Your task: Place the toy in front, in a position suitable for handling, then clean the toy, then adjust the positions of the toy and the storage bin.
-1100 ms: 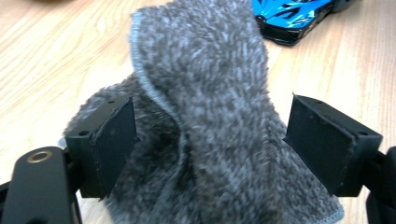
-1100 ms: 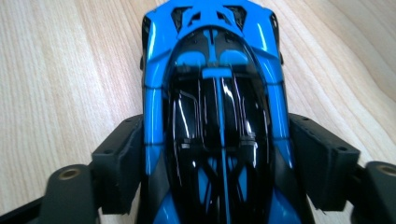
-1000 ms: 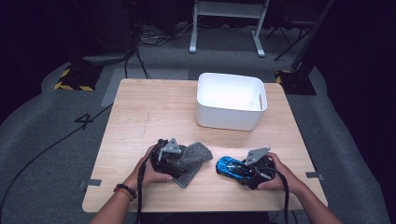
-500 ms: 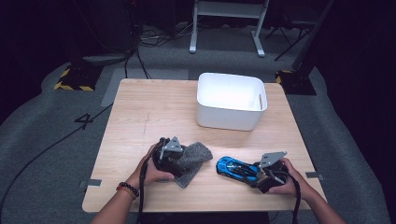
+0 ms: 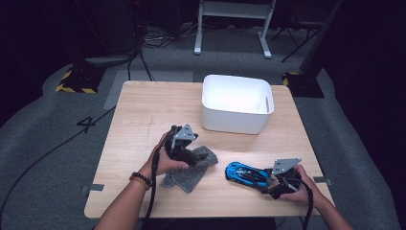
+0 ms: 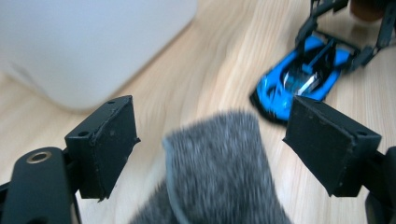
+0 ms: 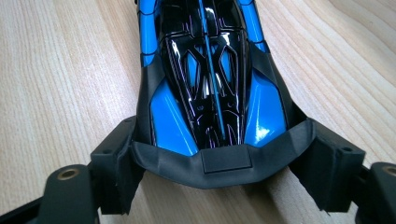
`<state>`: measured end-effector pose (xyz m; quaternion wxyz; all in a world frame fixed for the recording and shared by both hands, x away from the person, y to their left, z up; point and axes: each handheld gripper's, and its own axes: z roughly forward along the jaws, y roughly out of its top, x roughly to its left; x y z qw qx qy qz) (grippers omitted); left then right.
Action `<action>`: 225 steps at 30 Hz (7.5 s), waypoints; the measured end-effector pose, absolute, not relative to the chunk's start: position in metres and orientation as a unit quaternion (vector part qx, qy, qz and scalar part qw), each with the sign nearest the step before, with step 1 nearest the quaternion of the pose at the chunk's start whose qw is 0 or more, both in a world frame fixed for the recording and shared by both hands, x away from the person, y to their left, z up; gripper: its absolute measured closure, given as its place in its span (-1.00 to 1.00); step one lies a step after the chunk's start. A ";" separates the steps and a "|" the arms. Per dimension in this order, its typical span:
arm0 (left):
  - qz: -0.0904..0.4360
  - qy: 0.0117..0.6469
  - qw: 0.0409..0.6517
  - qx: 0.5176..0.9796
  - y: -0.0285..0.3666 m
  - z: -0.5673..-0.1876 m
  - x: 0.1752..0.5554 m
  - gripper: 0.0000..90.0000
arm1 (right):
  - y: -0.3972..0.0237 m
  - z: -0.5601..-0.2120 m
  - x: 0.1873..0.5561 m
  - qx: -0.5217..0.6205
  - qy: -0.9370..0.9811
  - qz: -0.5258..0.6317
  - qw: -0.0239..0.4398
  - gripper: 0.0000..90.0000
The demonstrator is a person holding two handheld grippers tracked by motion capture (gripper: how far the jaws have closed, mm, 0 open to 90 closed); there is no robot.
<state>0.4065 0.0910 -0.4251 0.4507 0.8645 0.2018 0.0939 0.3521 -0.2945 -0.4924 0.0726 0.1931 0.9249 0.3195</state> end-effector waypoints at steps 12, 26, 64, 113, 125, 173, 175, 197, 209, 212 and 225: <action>0.121 0.180 0.463 0.859 0.080 -0.390 0.426 -0.63 | -0.296 -0.494 0.352 0.193 0.922 0.327 0.073 -0.46; 0.147 0.177 0.456 0.860 0.059 -0.362 0.465 -0.62 | -0.298 -0.495 0.352 0.191 0.920 0.333 0.074 -0.46; 0.107 0.134 0.358 0.918 -0.032 -0.387 0.520 0.61 | -0.299 -0.496 0.351 0.191 0.917 0.341 0.076 -0.46; 0.085 0.113 0.387 0.911 0.037 -0.383 0.409 0.63 | -0.300 -0.496 0.351 0.192 0.916 0.343 0.074 -0.46; 0.152 0.154 0.408 0.887 0.074 -0.369 0.382 -0.37 | -0.301 -0.497 0.351 0.189 0.916 0.347 0.075 -0.46; 0.096 0.256 0.345 0.898 0.148 -0.502 0.345 -0.66 | -0.297 -0.499 0.350 0.197 0.912 0.351 0.080 -0.52; 0.102 0.254 0.347 0.897 0.151 -0.503 0.346 -0.66 | -0.297 -0.498 0.349 0.194 0.914 0.348 0.080 -0.50; 0.101 0.260 0.363 0.889 0.164 -0.506 0.349 -0.67 | -0.295 -0.487 0.345 0.170 0.921 0.336 0.098 -0.46; 0.100 0.257 0.364 0.890 0.164 -0.506 0.350 -0.67 | -0.295 -0.483 0.342 0.158 0.923 0.331 0.112 -0.46; 0.099 0.256 0.364 0.890 0.164 -0.506 0.350 -0.68 | -0.295 -0.482 0.342 0.154 0.925 0.330 0.112 -0.45; 0.096 0.253 0.365 0.891 0.164 -0.506 0.351 -0.68 | -0.292 -0.478 0.339 0.135 0.929 0.327 0.110 -0.45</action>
